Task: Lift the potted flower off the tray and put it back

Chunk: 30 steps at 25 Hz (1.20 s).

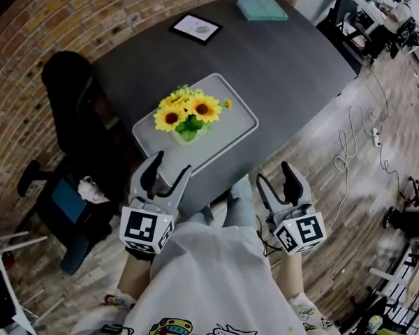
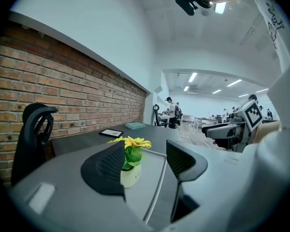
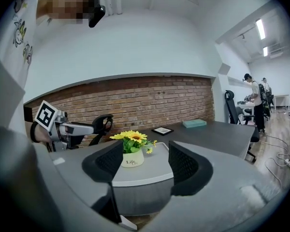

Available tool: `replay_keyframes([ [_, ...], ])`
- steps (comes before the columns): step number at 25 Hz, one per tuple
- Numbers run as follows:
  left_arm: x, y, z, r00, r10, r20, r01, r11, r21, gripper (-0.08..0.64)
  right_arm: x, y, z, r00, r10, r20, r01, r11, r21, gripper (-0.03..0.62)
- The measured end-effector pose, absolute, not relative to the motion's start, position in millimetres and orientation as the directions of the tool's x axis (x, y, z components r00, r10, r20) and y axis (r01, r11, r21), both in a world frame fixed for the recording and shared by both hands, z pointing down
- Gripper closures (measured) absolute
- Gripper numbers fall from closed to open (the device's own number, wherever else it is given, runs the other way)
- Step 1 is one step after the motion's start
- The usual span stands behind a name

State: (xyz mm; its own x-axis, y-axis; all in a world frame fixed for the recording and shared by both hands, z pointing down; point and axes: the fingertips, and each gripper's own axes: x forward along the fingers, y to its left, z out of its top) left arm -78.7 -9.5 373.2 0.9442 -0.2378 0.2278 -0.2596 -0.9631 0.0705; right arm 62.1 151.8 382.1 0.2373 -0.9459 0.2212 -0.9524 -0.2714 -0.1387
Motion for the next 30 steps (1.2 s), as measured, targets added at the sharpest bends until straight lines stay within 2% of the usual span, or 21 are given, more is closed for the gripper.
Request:
replay_keyframes([
  [5, -77, -30, 374, 0.91, -0.343, 0.233, -0.367, -0.927, 0.071, 0.281, 83, 112, 383, 0.122, -0.968, 0.221, -0.978, -0.155, -0.142, 0.296],
  [13, -70, -63, 375, 0.798, -0.553, 0.239, -0.587, -0.803, 0.101, 0.259, 119, 31, 374, -0.166, -0.96, 0.226, -0.981, 0.138, -0.135, 0.27],
  [22, -55, -76, 374, 0.666, -0.712, 0.22, -0.742, -0.662, 0.106, 0.229, 135, -32, 370, -0.443, -0.87, 0.217, -0.897, 0.428, -0.115, 0.244],
  [30, -46, -63, 376, 0.564, -0.796, 0.221, -0.825, -0.553, 0.116, 0.222, 138, -45, 367, -0.6, -0.776, 0.197, -0.8, 0.59, -0.113, 0.235],
])
